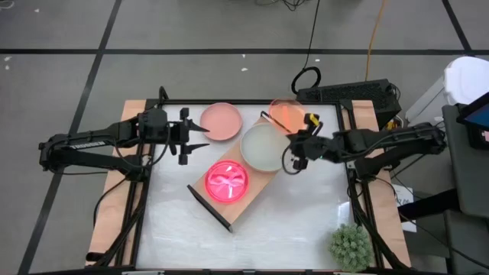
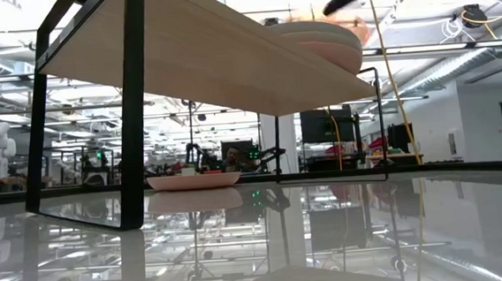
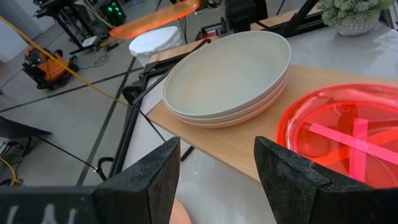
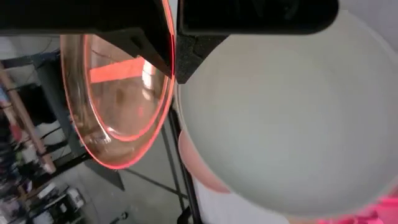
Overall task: Place and stack plates onto a shelf
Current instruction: Stack the small orange plate on top of the small pink plate on the shelf
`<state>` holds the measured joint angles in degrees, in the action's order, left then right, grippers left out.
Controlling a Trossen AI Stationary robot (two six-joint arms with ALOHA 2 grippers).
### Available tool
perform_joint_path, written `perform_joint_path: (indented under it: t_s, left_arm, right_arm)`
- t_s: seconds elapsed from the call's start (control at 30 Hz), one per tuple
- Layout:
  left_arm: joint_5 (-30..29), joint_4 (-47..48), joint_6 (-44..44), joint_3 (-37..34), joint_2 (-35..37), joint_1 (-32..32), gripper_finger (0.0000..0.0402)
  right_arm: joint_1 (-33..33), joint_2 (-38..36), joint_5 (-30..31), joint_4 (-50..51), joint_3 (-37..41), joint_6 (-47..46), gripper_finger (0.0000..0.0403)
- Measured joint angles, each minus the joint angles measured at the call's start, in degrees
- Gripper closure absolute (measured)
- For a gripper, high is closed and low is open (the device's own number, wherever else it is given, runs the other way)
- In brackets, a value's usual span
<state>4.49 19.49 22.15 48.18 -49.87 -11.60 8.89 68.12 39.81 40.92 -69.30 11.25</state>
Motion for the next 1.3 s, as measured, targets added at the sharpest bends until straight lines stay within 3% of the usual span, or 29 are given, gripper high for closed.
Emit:
perform_joint_path:
  t_s: [0.63,1.3]
  left_arm:
    - [0.0,0.5,-0.4,0.0,0.0,0.0,0.019]
    - [0.0,0.3,-0.2,0.0,0.0,0.0,0.019]
  right_arm:
    - [13.9,18.1,0.6,-3.4,-17.6,3.7,0.0403]
    - [16.4,26.1,-9.2,-16.7,-18.4,7.4,0.0403]
